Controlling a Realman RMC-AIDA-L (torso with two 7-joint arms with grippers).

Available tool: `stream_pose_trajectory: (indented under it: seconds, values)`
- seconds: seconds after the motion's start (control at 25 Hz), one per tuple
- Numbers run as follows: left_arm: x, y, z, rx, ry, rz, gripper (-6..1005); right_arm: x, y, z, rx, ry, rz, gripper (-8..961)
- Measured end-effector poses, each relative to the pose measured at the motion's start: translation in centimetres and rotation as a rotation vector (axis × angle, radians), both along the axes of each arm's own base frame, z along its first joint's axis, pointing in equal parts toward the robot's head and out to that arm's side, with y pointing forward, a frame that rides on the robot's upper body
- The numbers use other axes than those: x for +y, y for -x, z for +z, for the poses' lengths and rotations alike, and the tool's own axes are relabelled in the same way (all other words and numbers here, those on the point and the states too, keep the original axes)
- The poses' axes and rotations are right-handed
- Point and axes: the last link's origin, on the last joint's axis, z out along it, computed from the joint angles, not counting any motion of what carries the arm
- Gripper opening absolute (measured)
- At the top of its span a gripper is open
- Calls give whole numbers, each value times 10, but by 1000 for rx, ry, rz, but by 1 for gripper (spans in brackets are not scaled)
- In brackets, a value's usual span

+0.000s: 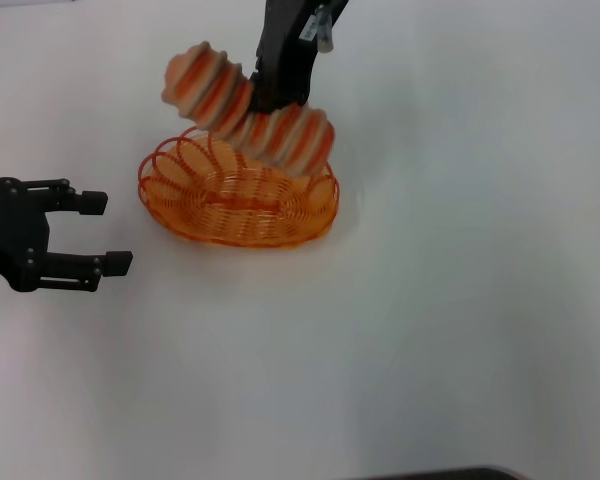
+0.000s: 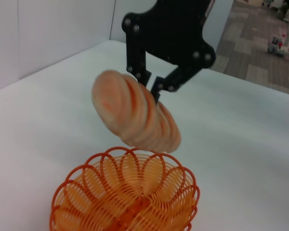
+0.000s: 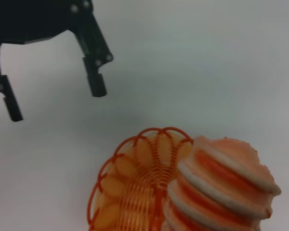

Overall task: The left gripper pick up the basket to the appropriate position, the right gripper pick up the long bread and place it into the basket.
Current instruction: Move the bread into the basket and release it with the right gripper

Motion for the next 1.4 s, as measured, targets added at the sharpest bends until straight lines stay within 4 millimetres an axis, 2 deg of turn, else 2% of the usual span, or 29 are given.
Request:
stream_pose_trajectory:
  seconds: [0.6, 1.16, 1.36, 1.4]
  values:
    - [0, 0, 1, 4, -7, -2, 832, -11, -10, -9, 13, 56, -33, 115]
    - [1, -1, 1, 5, -7, -6, 831, -11, -17, -9, 27, 47, -62, 332]
    - [2, -2, 1, 2, -11, -6, 831, -8, -17, -4, 149, 26, -94, 552]
    - [2, -2, 2, 0, -13, -6, 831, -7, -17, 0, 194, 18, -103, 560]
